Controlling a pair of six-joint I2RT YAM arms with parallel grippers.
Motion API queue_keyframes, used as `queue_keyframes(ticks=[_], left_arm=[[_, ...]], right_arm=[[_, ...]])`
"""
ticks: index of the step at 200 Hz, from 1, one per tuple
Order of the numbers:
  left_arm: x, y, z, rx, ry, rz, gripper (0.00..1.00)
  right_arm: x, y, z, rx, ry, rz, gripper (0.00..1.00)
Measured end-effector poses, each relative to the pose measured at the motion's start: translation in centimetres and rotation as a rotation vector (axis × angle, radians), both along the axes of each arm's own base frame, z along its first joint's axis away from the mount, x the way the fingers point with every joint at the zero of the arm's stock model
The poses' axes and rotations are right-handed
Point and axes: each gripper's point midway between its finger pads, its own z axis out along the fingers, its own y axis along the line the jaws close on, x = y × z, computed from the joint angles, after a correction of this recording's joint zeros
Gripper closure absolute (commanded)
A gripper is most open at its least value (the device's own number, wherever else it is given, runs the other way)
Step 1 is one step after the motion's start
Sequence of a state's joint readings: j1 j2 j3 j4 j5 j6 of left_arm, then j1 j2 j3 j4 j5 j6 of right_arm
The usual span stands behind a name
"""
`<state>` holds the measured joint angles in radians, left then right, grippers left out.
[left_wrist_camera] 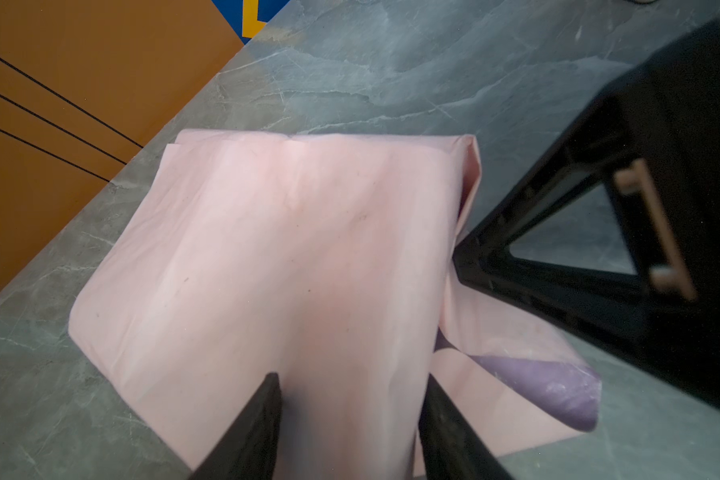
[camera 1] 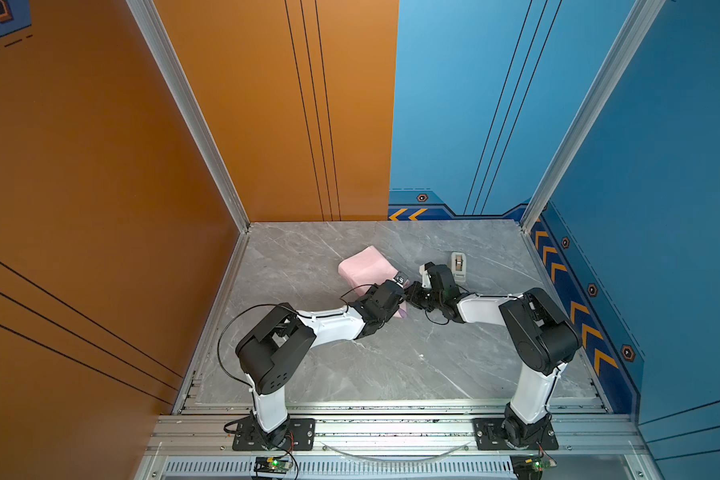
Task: Wrap the gift box in paper
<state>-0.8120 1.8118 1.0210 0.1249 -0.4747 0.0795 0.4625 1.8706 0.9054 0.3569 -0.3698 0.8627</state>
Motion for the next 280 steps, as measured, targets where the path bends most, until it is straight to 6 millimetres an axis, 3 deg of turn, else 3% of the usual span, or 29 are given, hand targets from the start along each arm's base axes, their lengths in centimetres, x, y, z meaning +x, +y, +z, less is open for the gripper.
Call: queue_keyframes(ticks=[79, 147, 194, 258, 280], left_arm=[[0.2, -0.1, 0.0, -0.013, -0.004, 0.007, 0.48], [0.3, -0.1, 0.0, -0.027, -0.006, 0.016, 0.49], [0.3, -0.2, 0.0, -0.042, -0.009, 0.024, 0.49], [0.4, -0.1, 0.0, -0.057, -0.014, 0.032, 0.49], [0.5, -0.1, 0.1, -0.060, -0.017, 0.033, 0.49]], right_arm=[[-0.3, 0.9, -2.3, -0.002, 0.023, 0.006, 0.87], [-0.6, 1.2, -2.5, -0.014, -0.003, 0.007, 0.88], [-2.4, 2.1, -2.6, -0.045, -0.011, 0.043, 0.88], [-3.9, 1.4, -2.8, -0.013, -0.003, 0.023, 0.88], [-4.6, 1.0, -2.5, 0.002, 0.007, 0.015, 0.81]])
